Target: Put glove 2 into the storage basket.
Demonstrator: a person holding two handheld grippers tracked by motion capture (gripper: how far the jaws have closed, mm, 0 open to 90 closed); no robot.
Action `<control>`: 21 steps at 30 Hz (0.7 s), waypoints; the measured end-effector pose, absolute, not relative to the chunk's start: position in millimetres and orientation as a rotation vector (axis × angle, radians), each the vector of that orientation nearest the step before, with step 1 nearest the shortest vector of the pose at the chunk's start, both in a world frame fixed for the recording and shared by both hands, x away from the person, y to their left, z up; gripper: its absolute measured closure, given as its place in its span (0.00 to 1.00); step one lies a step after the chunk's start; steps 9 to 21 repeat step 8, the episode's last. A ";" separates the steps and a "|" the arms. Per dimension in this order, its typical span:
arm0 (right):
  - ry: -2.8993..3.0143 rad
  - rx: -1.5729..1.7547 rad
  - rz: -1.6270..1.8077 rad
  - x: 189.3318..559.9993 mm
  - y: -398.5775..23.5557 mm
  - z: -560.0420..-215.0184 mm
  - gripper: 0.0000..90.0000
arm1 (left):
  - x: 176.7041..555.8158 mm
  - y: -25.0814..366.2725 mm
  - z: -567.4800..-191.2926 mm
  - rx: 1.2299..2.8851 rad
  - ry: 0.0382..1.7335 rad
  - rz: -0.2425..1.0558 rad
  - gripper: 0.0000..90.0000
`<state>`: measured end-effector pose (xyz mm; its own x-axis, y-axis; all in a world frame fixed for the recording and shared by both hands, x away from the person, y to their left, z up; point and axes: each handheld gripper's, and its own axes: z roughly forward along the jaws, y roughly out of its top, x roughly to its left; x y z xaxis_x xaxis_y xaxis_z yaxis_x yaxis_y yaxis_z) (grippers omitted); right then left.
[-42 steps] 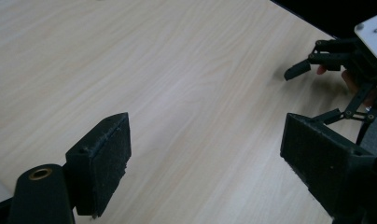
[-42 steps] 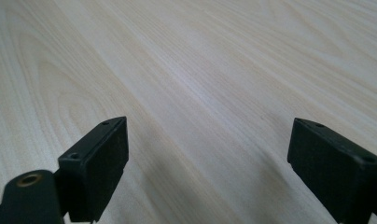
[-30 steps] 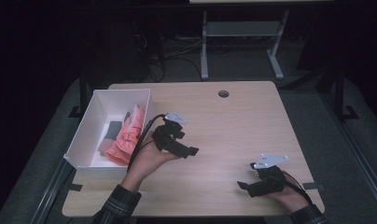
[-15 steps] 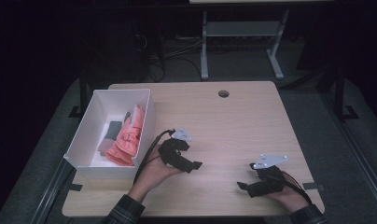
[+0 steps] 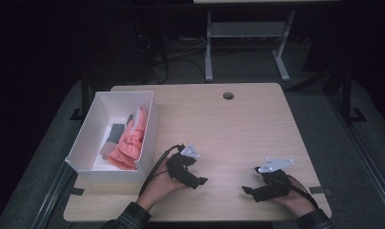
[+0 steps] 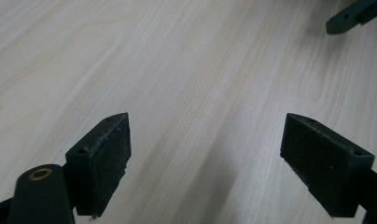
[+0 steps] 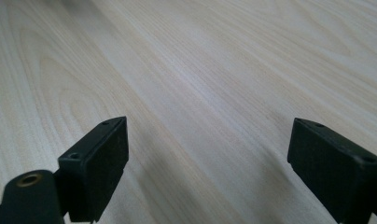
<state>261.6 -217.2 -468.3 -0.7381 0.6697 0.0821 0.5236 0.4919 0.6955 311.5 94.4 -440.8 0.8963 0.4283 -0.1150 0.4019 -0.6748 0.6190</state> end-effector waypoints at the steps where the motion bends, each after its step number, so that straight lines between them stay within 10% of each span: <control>1: 2.536 1.024 1.075 261.7 -216.8 -468.5 0.14 | 311.6 94.1 -442.5 2.399 0.589 0.056 0.18; 21: 2.541 1.012 1.080 261.5 -216.5 -468.3 0.14 | 308.3 92.0 -449.1 2.431 0.571 0.053 0.18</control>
